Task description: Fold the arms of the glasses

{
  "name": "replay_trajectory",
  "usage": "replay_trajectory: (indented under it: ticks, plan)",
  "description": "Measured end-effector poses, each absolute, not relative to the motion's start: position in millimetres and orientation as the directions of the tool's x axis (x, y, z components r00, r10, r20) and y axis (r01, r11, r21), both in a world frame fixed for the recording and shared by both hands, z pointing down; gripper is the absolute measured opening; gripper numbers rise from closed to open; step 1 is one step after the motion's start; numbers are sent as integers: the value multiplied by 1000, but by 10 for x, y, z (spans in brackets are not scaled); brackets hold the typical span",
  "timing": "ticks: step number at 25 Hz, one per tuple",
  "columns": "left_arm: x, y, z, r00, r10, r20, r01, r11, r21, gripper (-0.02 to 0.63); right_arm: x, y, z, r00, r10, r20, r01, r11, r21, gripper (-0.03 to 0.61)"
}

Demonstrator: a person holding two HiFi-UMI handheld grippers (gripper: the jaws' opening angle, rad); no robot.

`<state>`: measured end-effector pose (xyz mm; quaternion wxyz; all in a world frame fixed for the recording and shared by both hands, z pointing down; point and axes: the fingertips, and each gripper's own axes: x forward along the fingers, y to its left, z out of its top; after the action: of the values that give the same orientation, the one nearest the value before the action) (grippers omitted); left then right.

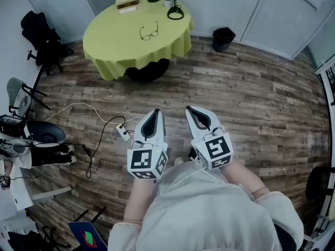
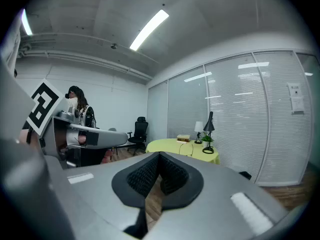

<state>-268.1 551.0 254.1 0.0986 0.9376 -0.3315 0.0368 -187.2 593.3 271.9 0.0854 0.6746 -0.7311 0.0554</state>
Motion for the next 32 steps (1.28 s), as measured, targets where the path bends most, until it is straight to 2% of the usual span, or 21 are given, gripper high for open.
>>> replay_trajectory:
  ticks: [10, 14, 23, 26, 32]
  plan:
    - [-2769, 5459, 2577, 771, -623, 134, -637, -758, 142, 6, -1963, 5866, 2720, -84, -975, 206, -994, 96, 47, -2]
    - [-2832, 5398, 2593, 762, -633, 138, -648, -749, 139, 6, -1986, 5776, 2725, -87, -976, 202, -996, 90, 3, -2]
    - [-2876, 5137, 2808, 743, -643, 183, -668, -729, 151, 6, -2034, 5477, 2981, -153, -951, 267, -988, 143, -56, -2]
    - [-2787, 4965, 2854, 736, -651, 185, -676, -721, 151, 6, -1899, 5275, 3078, -180, -942, 283, -980, 146, -137, -2]
    - [-2438, 4404, 2941, 699, -684, 207, -714, -685, 145, 6, -1457, 4670, 3159, -203, -934, 294, -976, 168, -140, -2]
